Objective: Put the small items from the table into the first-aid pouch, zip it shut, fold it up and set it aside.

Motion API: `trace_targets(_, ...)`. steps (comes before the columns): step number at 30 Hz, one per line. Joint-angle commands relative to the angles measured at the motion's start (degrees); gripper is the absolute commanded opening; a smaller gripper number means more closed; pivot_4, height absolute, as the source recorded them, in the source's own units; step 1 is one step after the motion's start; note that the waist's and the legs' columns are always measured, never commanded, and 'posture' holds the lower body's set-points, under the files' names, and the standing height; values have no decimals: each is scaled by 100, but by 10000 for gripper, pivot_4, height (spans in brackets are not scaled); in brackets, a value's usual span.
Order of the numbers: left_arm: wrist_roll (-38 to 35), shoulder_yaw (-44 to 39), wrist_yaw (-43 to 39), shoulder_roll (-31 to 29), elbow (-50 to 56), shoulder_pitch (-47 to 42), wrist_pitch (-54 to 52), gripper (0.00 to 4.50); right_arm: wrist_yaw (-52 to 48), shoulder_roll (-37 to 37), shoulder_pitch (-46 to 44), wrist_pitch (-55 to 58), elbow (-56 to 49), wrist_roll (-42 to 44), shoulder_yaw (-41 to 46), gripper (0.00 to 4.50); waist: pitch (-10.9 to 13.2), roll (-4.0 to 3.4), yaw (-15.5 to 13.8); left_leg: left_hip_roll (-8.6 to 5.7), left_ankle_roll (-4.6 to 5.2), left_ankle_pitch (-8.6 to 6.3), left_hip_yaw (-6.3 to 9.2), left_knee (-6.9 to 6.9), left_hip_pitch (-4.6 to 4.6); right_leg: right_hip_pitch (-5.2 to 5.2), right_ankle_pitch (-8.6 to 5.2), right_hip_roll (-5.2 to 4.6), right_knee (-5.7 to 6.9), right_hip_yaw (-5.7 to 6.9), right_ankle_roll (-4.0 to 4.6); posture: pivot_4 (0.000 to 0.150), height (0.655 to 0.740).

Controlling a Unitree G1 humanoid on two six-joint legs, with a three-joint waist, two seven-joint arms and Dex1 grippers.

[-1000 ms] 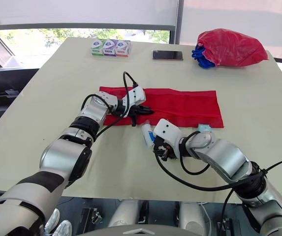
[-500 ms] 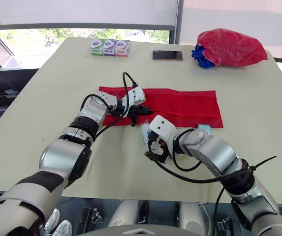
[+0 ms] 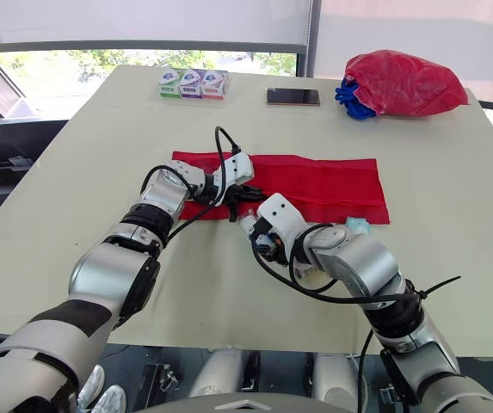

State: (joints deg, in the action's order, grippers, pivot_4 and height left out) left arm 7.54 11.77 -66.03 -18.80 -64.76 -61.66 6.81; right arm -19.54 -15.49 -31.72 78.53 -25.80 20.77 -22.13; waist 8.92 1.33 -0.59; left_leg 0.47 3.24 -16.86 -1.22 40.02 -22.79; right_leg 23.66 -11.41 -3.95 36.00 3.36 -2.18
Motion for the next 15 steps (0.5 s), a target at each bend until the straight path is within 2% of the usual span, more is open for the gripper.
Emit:
trace_targets(1, -22, -69, 9, -34, -5, -170, 99, 0, 16, 102, 39, 127, -232, 121, 311, 5345, 0, 0, 0, 0, 0, 0, 0, 0, 0, 0, 0, 0, 0, 0, 0, 1500, 7400)
trace_targets(2, -33, -81, 7, -30, 0, -174, 98, 0, 45, 205, 75, 199, -262, 162, 456, 442, 0, 0, -2, 0, 0, 0, 1, 0, 0, 0, 0, 0, 0, 0, 0, 1500, 7400)
trace_targets(7, -102, -133, -27, -7, 42, -165, 179, 0, 340, 703, 206, 604, -232, 154, 1347, 145, 0, 0, -7, 0, 0, 0, 0, 0, -1, 0, 0, 0, 0, 0, 0, 1500, 7400)
trace_targets(15, -168, -188, -16, 16, 57, -178, 195, 0, 605, 1030, -10, 804, 54, 75, 2037, 145, 1, -2, 1, 0, 0, 0, 1, -3, 0, 2, 0, 1, 1, 1, 0, 1500, 7400)
